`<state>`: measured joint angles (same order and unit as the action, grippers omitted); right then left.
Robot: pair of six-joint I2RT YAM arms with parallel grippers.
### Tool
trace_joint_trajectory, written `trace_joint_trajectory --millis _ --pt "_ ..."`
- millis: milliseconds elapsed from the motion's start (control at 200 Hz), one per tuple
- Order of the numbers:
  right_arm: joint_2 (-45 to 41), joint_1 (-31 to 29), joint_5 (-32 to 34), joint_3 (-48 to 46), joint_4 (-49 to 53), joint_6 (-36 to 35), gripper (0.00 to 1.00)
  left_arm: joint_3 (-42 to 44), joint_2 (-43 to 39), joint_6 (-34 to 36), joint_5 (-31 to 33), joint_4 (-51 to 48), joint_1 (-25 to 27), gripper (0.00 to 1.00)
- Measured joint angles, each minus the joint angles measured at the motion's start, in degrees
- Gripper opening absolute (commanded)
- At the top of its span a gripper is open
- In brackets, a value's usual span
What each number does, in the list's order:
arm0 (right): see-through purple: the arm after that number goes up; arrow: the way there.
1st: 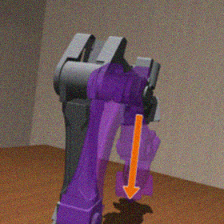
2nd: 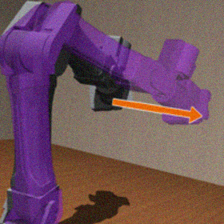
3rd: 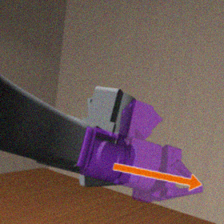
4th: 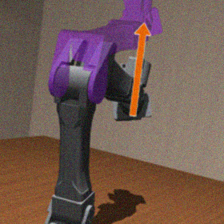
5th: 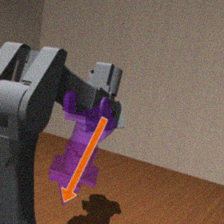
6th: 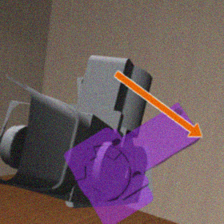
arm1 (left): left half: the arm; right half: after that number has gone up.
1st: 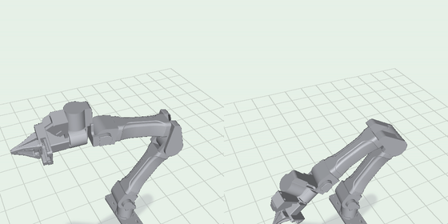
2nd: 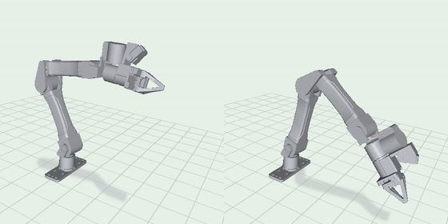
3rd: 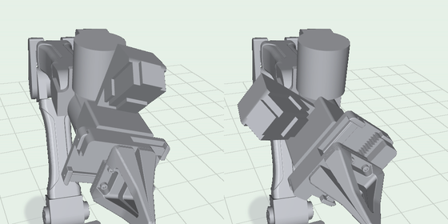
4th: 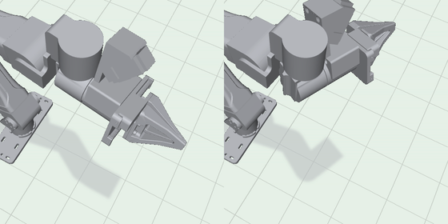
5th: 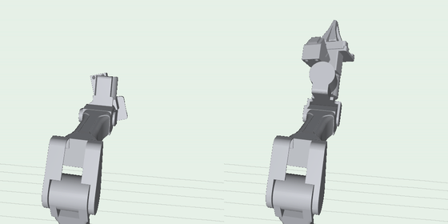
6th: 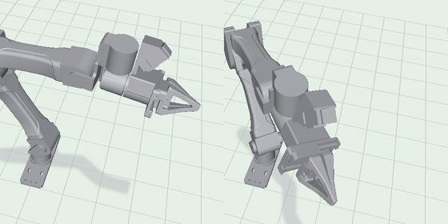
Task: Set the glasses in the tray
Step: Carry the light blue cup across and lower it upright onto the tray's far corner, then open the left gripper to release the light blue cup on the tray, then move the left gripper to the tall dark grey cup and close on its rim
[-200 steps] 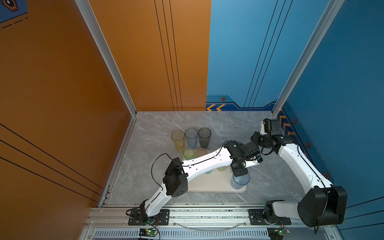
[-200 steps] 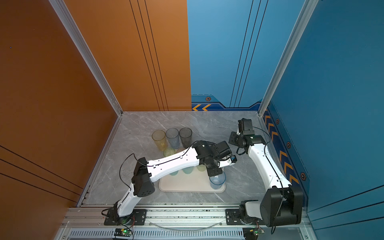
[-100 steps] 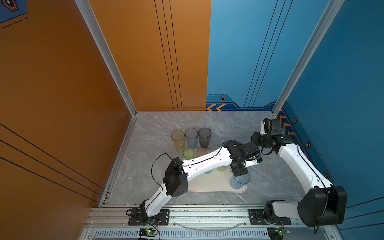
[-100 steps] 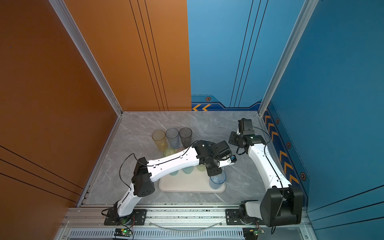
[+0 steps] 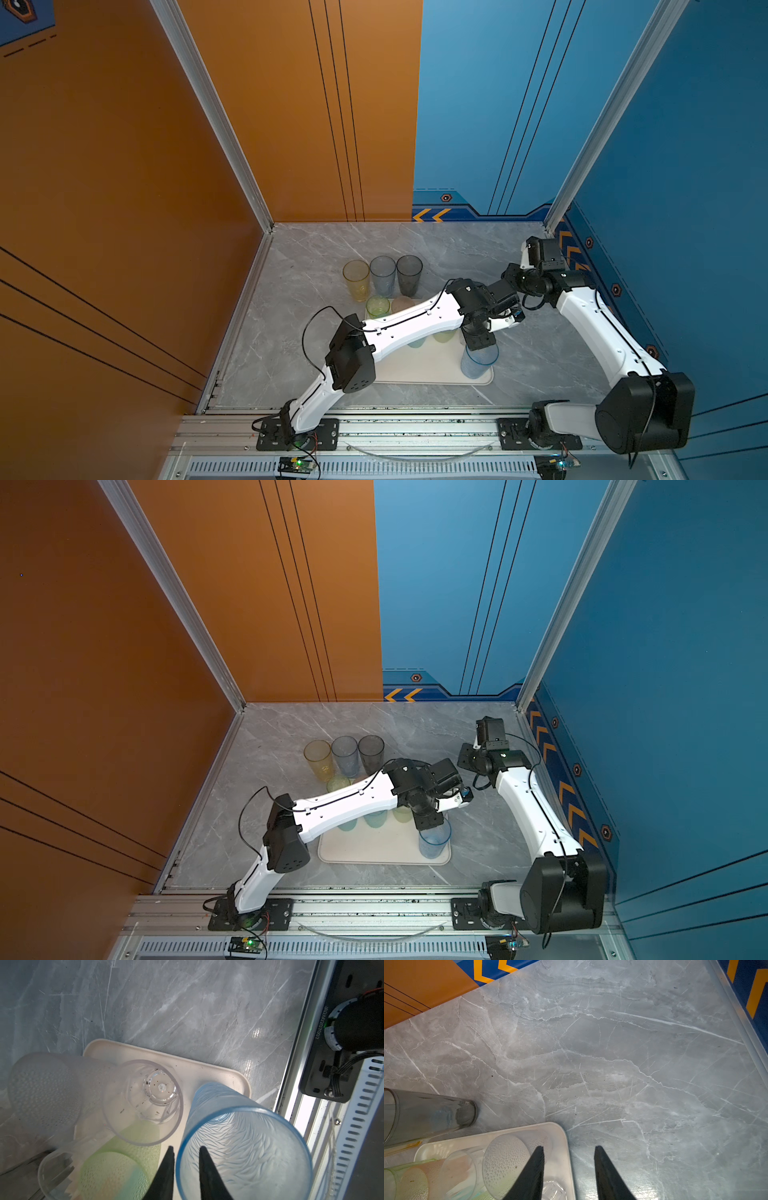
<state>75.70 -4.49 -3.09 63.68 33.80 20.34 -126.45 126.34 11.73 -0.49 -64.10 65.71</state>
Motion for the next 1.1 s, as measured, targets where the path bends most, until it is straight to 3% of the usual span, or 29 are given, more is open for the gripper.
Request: trace_joint_trajectory --millis 491,761,961,1101 --pt "0.0 0.0 0.0 -0.3 0.0 0.0 0.39 0.1 -0.3 -0.1 -0.2 0.0 -0.6 0.24" --pt "0.0 0.0 0.0 -0.3 0.0 0.0 0.39 2.0 -6.0 -0.1 -1.6 0.0 -2.4 0.21" --pt "0.0 0.0 -0.2 -0.4 0.0 0.0 0.39 2.4 -10.8 -0.4 -1.7 0.3 -6.2 0.18" --pt "-0.1 0.0 -0.5 -0.5 0.0 0.0 0.39 2.4 -12.0 -1.6 0.4 1.4 -12.1 0.2"
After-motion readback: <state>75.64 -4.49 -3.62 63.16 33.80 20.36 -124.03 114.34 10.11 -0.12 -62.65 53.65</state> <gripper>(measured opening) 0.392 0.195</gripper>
